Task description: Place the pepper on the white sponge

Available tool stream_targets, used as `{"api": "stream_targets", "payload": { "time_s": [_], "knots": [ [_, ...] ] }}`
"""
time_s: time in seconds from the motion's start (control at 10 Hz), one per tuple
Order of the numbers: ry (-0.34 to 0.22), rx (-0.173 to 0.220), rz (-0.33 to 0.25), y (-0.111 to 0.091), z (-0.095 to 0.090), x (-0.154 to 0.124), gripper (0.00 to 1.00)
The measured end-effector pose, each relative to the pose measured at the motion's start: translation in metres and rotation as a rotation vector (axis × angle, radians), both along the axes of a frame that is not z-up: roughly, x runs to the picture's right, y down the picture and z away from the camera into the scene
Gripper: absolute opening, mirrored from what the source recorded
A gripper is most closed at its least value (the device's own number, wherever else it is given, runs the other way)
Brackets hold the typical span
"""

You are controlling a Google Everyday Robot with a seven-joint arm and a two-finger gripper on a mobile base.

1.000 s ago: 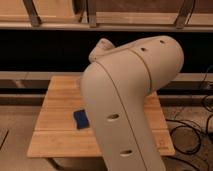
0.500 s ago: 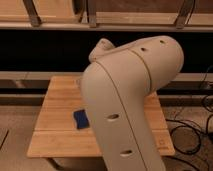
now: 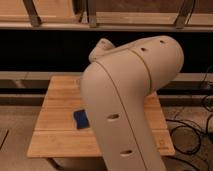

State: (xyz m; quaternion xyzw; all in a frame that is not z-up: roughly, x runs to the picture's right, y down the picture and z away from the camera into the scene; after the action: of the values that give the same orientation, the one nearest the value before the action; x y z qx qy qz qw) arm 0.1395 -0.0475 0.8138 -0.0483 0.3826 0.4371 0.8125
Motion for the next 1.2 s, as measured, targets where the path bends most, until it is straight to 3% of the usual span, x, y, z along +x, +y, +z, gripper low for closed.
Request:
{"api": "stream_targets", "payload": {
  "time_s": [0.7, 1.2],
  "knots": [
    [-0.001, 0.000, -0.002, 0.000, 0.000, -0.001, 0.80],
    [0.017, -0.037, -0.003, 0.030, -0.017, -0.032, 0.80]
  ]
}}
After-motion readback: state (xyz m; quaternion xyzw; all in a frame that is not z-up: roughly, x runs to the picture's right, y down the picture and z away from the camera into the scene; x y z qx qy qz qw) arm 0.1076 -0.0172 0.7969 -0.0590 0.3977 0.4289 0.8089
